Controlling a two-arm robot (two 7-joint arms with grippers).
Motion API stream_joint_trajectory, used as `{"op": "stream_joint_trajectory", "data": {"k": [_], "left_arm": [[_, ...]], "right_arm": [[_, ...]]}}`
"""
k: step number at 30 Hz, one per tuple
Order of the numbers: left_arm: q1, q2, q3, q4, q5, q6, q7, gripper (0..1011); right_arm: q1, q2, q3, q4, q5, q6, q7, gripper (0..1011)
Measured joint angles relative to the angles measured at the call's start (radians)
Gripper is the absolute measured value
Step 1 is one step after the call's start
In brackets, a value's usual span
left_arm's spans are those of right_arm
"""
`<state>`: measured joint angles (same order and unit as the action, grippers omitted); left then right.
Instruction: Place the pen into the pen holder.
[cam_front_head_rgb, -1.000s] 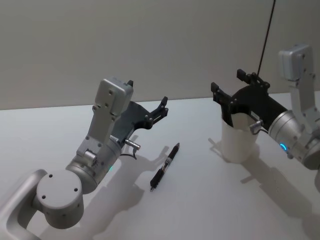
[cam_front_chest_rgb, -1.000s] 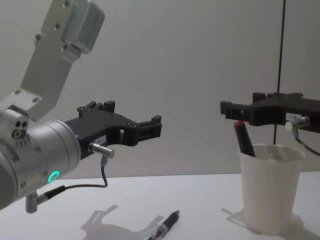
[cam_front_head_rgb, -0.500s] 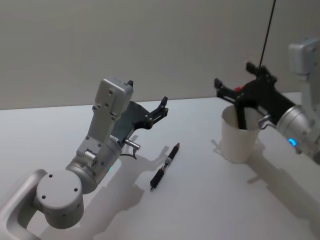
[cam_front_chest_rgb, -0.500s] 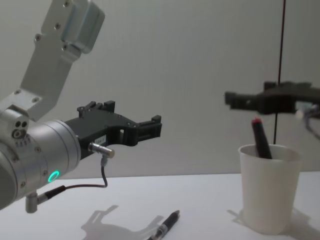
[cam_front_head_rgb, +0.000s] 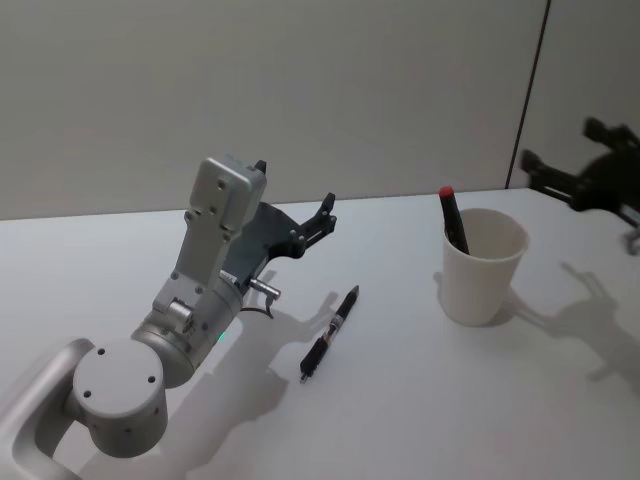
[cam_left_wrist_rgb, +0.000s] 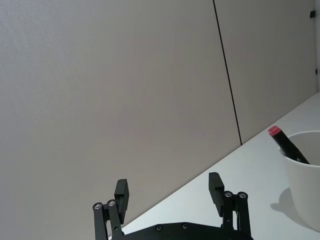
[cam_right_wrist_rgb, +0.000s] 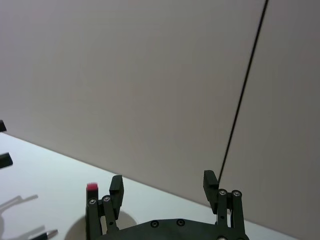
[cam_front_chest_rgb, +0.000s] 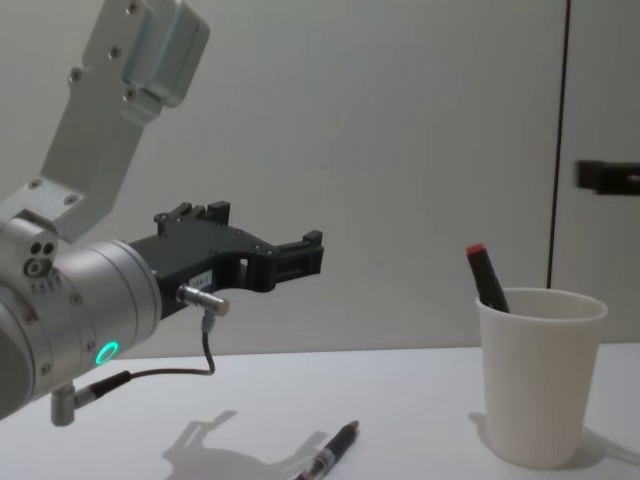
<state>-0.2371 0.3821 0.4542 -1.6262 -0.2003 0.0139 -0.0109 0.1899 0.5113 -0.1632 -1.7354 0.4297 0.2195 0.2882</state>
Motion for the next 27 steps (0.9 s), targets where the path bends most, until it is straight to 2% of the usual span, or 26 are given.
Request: {"op": "stream_joint_trajectory", "data": {"k": [3,6,7,11,18,27], "left_arm": [[0.0,0.0,0.0,0.0,0.0,0.0,0.0,1001],[0.0,0.0,0.0,0.0,0.0,0.0,0.0,1001],[0.0,0.0,0.0,0.0,0.0,0.0,0.0,1001],[0.0,0.0,0.0,0.0,0.0,0.0,0.0,1001],[0.0,0.0,0.0,0.0,0.0,0.0,0.0,1001],[0.007,0.007,-0.002,-0.011,-0.001,0.024,-0.011,1001]], "right_arm": [[-0.022,0.032,0.025,-0.006,0.033,0.01,0.015,1001],[-0.06,0.084,0.066,-0.01,0.085,0.023,0.042,1002],[-0.06,0.084,0.066,-0.01,0.085,0.023,0.042,1002],[-0.101,0.133,0.105,-0.014,0.139,0.034,0.07,1002],[-0.139,0.178,0.142,-0.017,0.188,0.044,0.096,1001],[-0.164,0.208,0.166,-0.019,0.22,0.05,0.113,1002]]}}
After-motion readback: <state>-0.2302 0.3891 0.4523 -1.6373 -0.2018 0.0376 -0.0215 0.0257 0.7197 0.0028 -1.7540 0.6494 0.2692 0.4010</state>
